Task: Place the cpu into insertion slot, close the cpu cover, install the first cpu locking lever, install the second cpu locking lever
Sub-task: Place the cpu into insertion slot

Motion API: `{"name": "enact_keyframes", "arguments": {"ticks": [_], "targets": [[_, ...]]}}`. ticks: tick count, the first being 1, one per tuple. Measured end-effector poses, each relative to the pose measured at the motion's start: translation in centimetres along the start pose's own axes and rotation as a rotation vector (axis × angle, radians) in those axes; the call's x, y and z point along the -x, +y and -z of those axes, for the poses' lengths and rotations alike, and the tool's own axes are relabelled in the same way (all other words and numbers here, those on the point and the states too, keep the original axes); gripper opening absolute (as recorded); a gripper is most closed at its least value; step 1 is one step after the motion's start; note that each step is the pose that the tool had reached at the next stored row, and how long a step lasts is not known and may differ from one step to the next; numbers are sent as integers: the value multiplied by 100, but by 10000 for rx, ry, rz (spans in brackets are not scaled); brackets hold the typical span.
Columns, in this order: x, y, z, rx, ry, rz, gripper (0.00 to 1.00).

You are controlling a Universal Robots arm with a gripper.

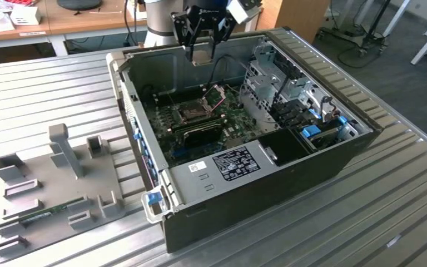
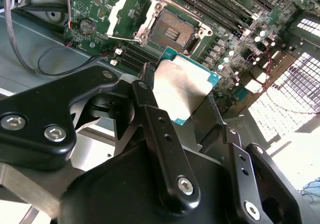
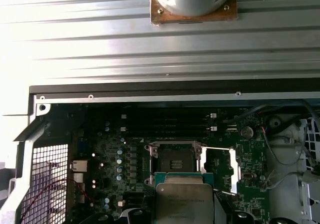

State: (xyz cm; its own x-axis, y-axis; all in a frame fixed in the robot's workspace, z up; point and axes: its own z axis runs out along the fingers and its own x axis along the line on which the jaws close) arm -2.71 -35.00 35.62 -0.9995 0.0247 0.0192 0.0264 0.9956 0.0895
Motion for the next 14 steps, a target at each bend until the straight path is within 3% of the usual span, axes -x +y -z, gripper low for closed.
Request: {"name": "enact_keyframes", "arguments": {"ticks": [14], "targets": [[0,-1,-5,-2,1,0,54]]}}
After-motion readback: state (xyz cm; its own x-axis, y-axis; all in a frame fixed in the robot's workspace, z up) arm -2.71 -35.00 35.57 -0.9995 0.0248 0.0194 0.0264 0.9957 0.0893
